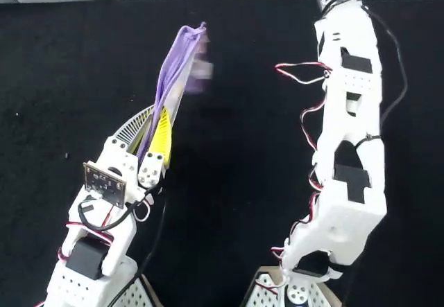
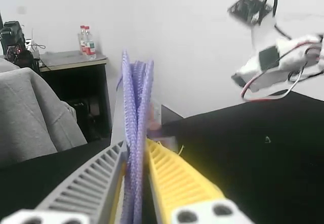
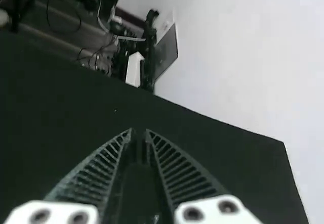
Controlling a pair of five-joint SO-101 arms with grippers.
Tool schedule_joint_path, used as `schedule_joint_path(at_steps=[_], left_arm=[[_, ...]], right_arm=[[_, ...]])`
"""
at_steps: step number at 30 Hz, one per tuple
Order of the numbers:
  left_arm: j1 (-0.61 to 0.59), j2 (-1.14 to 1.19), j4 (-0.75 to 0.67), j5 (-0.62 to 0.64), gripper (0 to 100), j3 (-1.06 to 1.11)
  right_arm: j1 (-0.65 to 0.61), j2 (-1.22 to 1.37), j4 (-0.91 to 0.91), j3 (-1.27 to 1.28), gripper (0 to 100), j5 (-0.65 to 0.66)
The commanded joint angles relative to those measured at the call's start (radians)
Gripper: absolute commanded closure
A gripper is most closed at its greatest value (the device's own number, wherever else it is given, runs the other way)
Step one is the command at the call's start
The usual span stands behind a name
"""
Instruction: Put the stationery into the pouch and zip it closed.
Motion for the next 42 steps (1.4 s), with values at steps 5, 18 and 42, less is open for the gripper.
schedule_joint_path(at_steps=[5, 18, 42], left_arm=[[0.004, -0.008, 0.0, 0.009, 80, -0.002], [-0.033, -0.005, -0.071, 0.002, 77, 0.001], [-0.185, -0.009, -0.169, 0.002, 97, -0.067]], right_arm=[[-0.005, -0.314, 0.232, -0.053, 98.5, -0.051], [0.0, -0.522, 0.428, -0.053, 98.6, -0.048], [0.101, -0.906, 0.686, 0.031, 98.6, -0.054]])
